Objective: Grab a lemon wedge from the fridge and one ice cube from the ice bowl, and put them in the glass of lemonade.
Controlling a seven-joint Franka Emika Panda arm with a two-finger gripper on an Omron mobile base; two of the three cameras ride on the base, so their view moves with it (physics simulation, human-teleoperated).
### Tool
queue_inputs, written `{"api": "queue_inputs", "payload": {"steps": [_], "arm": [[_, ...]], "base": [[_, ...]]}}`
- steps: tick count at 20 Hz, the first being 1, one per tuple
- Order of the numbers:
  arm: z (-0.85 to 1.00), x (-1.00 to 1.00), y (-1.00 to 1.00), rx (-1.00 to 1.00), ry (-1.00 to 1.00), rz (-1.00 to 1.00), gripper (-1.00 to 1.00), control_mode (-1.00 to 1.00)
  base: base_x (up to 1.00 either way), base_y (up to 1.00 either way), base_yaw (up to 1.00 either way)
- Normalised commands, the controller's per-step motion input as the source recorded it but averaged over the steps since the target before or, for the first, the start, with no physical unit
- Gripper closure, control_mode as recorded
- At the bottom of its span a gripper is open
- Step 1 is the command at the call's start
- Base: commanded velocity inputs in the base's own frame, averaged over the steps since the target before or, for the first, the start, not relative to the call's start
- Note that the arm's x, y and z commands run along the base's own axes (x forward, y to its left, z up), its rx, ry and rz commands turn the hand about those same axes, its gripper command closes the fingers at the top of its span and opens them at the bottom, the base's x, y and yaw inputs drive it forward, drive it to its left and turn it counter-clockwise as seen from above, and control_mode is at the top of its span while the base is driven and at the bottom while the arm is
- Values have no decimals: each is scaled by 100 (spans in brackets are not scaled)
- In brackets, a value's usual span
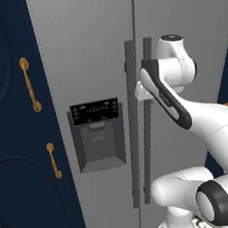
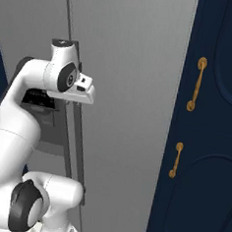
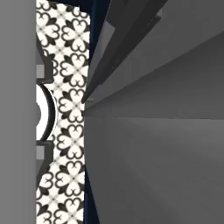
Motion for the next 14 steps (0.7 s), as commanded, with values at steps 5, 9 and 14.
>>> {"api": "queue_inputs", "payload": {"steps": [5,9,14], "arm": [[0,-25,0,1,0,0,-100,-100],[-26,-63,0,2,3,0,-100,-100],[-11,-56,0,1,-4,0,-100,-100]], "base": [[0,0,0],[0,0,0],[0,0,0]]}}
